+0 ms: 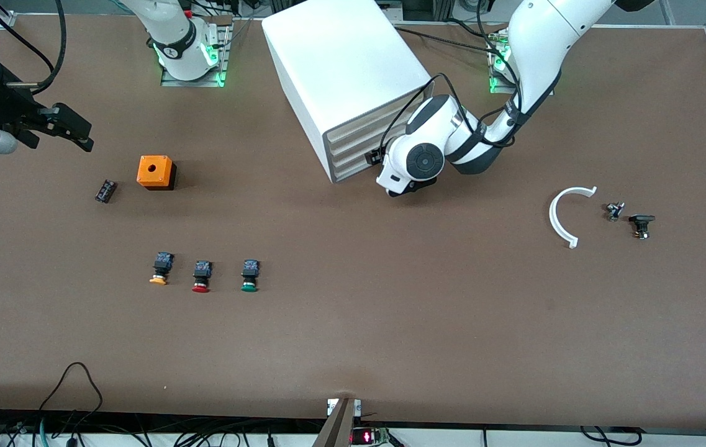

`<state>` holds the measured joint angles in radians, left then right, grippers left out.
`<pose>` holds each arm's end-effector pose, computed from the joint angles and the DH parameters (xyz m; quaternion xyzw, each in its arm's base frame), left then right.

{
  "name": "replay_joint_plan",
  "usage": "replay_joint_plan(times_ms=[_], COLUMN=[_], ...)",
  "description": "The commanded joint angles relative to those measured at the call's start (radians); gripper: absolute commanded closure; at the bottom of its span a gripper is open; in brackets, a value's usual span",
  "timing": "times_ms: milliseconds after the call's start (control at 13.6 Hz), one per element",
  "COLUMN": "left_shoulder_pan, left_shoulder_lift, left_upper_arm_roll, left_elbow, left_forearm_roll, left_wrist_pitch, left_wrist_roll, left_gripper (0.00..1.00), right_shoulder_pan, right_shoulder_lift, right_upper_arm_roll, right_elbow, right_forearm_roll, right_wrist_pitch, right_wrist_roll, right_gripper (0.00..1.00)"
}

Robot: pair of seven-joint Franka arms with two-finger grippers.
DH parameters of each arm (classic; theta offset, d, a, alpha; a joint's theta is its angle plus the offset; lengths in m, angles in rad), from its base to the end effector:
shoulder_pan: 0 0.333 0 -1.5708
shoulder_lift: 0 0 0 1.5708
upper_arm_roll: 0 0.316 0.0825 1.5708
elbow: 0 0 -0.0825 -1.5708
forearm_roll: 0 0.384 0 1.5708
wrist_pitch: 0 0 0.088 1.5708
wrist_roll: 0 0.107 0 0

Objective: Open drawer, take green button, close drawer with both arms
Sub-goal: 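Return the right arm to rest while the left gripper reaches the drawer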

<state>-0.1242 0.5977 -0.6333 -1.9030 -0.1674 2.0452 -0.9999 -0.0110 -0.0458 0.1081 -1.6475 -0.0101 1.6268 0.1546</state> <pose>0.4309 -0.4041 0.2208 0.9388 0.1767 -0.2949 0.0185 0.5424 0.0532 0.6181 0.9995 -0.0285 0.0133 0.0059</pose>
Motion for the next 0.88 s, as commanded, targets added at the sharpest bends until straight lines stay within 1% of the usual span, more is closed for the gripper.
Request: replay_joint_plan(times_ms=[0, 147, 440, 587, 661, 807], left_shoulder_pan=[-0.005, 0.000, 0.018, 0.043, 0.057, 0.080], left_shoulder_lift=[-0.010, -0.010, -0.021, -0.021, -0.021, -0.019], left_upper_arm_roll=[-0.011, -0.013, -0.011, -0.005, 0.000, -0.005], left_elbow=[-0.011, -0.007, 0.008, 0.074, 0.122, 0.226], left_forearm_roll=[-0.029, -0.027, -0.021, -0.012, 0.003, 0.127], left_wrist_pitch=[-0.020, -0.040, -0.052, -0.100, -0.147, -0.256], left_wrist_roll=[-0.002, 0.000, 0.015, 0.017, 0.017, 0.018], left_gripper=[0.00, 0.00, 0.00, 0.00, 0.00, 0.00], right_shoulder_pan=[-0.006, 0.022, 0.025, 0.025, 0.025, 0.026], right_shoulder_lift=[0.020, 0.029, 0.041, 0.041, 0.041, 0.043], right_upper_arm_roll=[0.012, 0.013, 0.016, 0.015, 0.013, 0.016], right_elbow=[0.046, 0.069, 0.075, 0.078, 0.078, 0.078], right_forearm_roll=[0.004, -0.004, -0.004, 0.001, 0.001, -0.002], right_wrist_pitch=[-0.015, -0.019, -0.025, -0.024, -0.027, -0.025], right_wrist_roll=[0.013, 0.014, 0.010, 0.010, 0.010, 0.010], right_gripper=[0.00, 0.00, 0.00, 0.00, 0.00, 0.00])
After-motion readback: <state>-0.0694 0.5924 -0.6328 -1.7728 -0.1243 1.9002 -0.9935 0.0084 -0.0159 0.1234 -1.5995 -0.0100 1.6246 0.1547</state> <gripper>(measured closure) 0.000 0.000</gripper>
